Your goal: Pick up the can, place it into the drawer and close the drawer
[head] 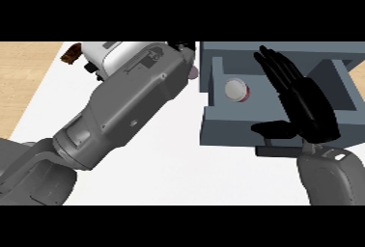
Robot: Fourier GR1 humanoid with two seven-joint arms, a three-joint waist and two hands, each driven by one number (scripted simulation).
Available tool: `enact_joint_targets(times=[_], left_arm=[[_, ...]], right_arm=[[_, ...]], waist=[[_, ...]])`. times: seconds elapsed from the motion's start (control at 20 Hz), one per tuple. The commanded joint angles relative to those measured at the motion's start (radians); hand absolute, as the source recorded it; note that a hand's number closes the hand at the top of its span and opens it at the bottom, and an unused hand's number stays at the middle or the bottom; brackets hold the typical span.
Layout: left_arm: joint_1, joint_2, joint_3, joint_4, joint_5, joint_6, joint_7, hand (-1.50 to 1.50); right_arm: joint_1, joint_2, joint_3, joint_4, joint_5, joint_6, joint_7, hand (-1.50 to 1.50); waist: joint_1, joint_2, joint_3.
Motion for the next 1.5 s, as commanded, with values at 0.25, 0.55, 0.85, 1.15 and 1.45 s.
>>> enact_joint_targets(times=[0.25, 0.55, 0.85, 1.15, 1.45], left_arm=[[0.061, 0.107, -0.008, -0.149, -0.05, 0.038, 0.088, -1.5], [0.132, 0.181, -0.016, -0.28, -0.08, 0.071, 0.159, -1.5], [0.184, 0.202, -0.023, -0.347, -0.115, 0.078, 0.177, -1.5], [0.169, 0.227, 0.018, -0.355, -0.124, 0.054, 0.195, -1.5], [0.212, 0.263, 0.026, -0.416, -0.139, 0.057, 0.211, -1.5]], right_arm=[[-0.208, 0.004, -0.01, 0.467, 0.171, -0.21, -0.03, -1.5], [-0.222, 0.002, -0.03, 0.711, 0.23, -0.392, -0.087, -1.5], [-0.353, 0.028, -0.062, 0.962, 0.312, -0.573, -0.047, -1.5], [-0.476, 0.028, -0.112, 1.125, 0.326, -0.694, -0.051, -1.5], [-0.583, -0.01, -0.164, 1.269, 0.328, -0.77, -0.07, -1.5]], waist=[[0.014, -0.001, 0.001], [0.015, -0.004, 0.001], [0.022, 0.004, 0.002], [0.016, 0.016, 0.002], [0.038, 0.022, 0.002]])
